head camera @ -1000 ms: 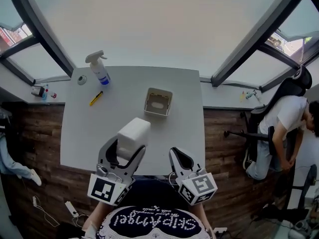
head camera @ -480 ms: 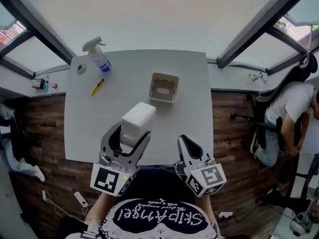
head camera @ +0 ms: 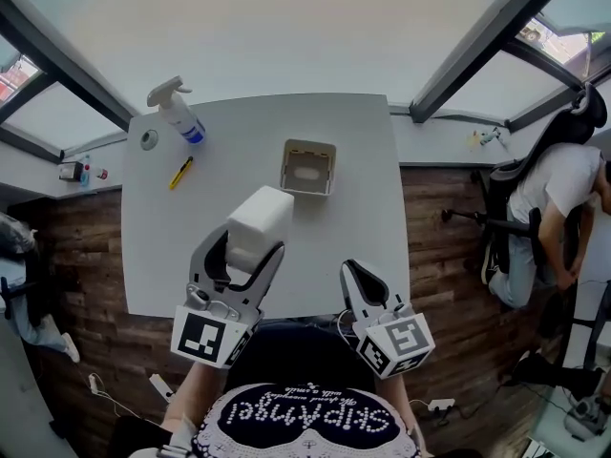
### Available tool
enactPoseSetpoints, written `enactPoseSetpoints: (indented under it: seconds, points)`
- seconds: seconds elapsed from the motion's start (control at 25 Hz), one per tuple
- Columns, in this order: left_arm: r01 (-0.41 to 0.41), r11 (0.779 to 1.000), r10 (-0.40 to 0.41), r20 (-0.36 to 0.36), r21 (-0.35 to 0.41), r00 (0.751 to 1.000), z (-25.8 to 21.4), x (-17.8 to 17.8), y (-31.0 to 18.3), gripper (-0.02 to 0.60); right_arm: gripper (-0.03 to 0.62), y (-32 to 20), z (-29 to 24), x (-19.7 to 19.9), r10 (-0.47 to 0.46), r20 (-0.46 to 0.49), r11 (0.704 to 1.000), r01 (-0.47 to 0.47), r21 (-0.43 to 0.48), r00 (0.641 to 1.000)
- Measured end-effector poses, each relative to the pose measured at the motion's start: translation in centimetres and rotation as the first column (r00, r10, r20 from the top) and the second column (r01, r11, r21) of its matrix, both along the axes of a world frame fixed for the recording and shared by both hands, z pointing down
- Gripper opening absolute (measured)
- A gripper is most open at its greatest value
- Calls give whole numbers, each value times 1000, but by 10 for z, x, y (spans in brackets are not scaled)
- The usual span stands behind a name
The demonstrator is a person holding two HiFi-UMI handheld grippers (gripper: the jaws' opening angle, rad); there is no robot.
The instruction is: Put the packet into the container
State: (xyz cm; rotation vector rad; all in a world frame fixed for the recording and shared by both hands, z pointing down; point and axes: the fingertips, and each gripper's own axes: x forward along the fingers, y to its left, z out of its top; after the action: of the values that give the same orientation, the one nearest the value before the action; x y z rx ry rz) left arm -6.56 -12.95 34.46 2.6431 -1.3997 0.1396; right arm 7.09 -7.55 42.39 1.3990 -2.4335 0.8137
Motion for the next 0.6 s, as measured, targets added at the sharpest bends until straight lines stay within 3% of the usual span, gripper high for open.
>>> enactPoseSetpoints:
  seconds: [0.28, 0.6]
  points:
    - [-29, 999, 28, 24, 13, 999, 2, 12, -17, 287, 28, 2, 1, 6, 23, 0, 1000, -23, -7, 1000]
    - [-51, 998, 51, 2, 30, 999, 10, 32, -46, 287, 28, -2, 1, 1, 5, 3, 1000, -5, -9, 1000]
